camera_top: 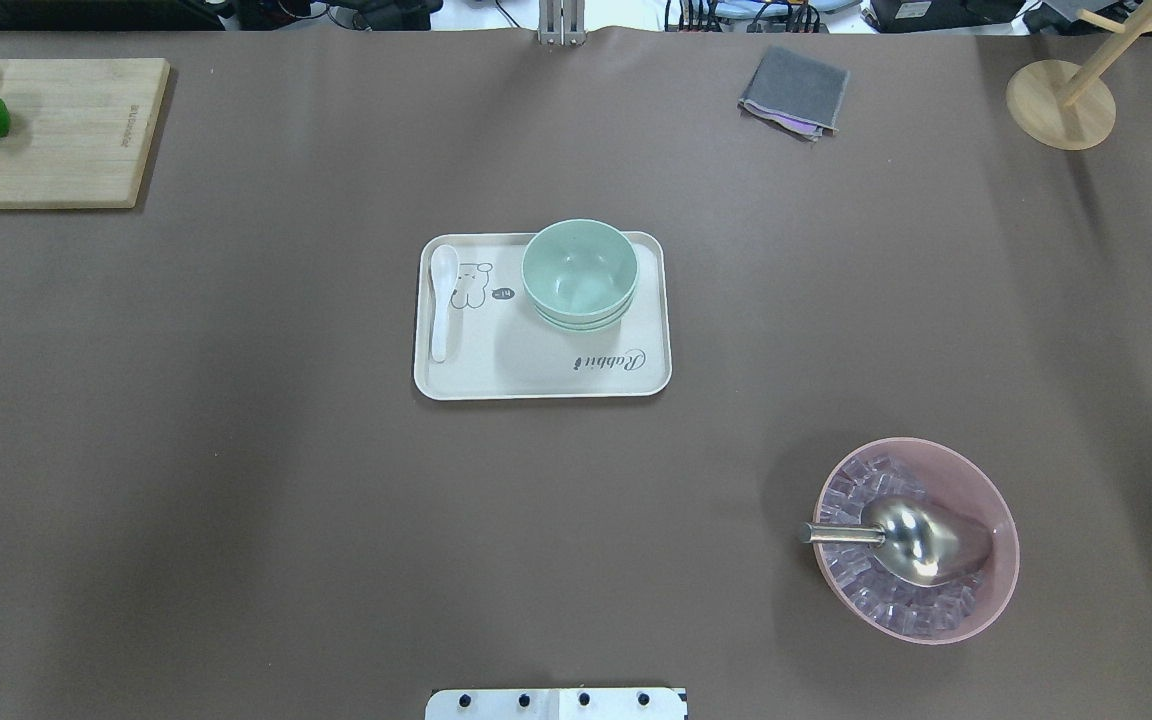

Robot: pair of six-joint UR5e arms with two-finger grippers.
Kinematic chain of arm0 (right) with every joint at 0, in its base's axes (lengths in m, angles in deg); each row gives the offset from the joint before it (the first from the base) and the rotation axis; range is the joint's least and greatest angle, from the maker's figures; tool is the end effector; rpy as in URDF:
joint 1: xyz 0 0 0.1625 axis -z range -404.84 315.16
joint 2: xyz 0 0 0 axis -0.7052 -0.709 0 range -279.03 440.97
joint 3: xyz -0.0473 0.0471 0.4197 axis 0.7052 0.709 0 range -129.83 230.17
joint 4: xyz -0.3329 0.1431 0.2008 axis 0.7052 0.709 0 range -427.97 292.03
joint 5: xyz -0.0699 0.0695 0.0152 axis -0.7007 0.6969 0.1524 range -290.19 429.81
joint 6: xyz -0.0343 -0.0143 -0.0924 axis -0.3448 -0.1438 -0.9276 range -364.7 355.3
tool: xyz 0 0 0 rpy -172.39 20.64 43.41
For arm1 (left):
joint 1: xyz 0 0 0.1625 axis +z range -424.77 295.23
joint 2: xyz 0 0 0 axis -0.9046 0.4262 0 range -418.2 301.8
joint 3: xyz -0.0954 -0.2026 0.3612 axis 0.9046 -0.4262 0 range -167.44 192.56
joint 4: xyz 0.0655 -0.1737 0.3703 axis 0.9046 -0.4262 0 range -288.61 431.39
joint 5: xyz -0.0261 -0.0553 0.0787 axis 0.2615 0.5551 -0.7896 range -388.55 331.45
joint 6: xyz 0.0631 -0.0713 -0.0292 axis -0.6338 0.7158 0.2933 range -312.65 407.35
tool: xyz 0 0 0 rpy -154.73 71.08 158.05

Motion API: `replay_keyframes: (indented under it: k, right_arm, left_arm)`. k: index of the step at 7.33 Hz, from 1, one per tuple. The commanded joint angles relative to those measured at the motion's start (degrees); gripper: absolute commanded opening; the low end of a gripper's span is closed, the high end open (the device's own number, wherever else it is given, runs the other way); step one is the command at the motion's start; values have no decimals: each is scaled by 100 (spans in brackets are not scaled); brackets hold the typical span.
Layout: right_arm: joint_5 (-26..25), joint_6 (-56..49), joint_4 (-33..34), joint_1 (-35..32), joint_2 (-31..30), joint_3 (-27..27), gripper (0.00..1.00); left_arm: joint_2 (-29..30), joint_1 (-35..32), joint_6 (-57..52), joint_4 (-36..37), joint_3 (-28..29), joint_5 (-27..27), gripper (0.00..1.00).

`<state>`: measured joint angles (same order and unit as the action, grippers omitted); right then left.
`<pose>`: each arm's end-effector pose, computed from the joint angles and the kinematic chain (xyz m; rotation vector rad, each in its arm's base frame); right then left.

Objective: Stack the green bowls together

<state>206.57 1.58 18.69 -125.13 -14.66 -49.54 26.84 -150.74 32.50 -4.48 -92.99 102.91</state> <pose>-0.0173 -0.4610 0.6123 0.0077 -0.8244 -0.1094 -0.0360 -0.4473 0.5944 0.0094 0.7284 0.2927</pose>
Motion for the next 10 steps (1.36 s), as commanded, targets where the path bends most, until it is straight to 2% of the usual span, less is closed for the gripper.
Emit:
replay_keyframes:
  k: [1,8,10]
  right_arm:
    - [0,-3,0,-5,-27,-5,100]
    - [-53,-100,0,-13,-97,56,100]
    - [-27,-450,9,-196,-106,241,100]
  left_arm:
    - [-41,-8,0,2,-123,-16,99]
    - [-85,-113,0,11,-167,11,99]
    - [-85,-113,0,11,-141,11,99]
